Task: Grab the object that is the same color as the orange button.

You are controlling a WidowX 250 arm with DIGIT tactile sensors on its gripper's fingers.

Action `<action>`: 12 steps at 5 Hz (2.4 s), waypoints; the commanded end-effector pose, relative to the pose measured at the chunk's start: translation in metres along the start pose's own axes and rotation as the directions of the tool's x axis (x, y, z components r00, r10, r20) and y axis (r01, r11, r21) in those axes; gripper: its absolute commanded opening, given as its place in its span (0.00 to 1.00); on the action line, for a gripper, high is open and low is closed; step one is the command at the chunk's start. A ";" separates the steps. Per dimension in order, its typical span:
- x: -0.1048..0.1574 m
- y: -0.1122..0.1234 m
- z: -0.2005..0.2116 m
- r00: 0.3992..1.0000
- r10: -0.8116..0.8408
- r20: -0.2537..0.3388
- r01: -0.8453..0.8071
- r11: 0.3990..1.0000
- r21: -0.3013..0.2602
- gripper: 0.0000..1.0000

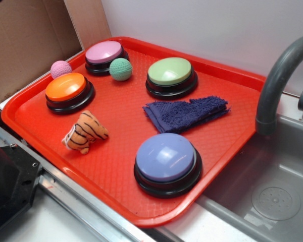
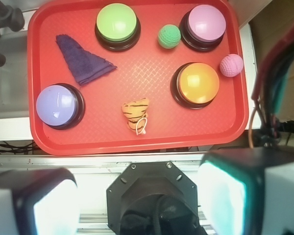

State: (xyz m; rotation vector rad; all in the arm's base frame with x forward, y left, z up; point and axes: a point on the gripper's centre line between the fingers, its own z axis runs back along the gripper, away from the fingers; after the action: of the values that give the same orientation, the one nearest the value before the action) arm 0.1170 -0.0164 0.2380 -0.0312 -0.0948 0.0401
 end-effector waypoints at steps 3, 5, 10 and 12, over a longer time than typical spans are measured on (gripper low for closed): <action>0.006 0.001 -0.101 0.966 -0.063 -0.250 0.061 0.998 -0.016 1.00; 0.002 0.008 -0.165 0.934 -0.116 -0.339 0.104 0.993 -0.054 1.00; 0.014 0.019 -0.209 0.884 -0.094 -0.458 0.109 0.994 0.005 1.00; 0.009 0.011 -0.235 0.855 -0.055 -0.517 0.087 0.995 0.039 0.00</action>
State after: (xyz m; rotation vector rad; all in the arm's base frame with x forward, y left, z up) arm 0.1462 -0.0092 0.0010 0.0236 0.4796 -0.0271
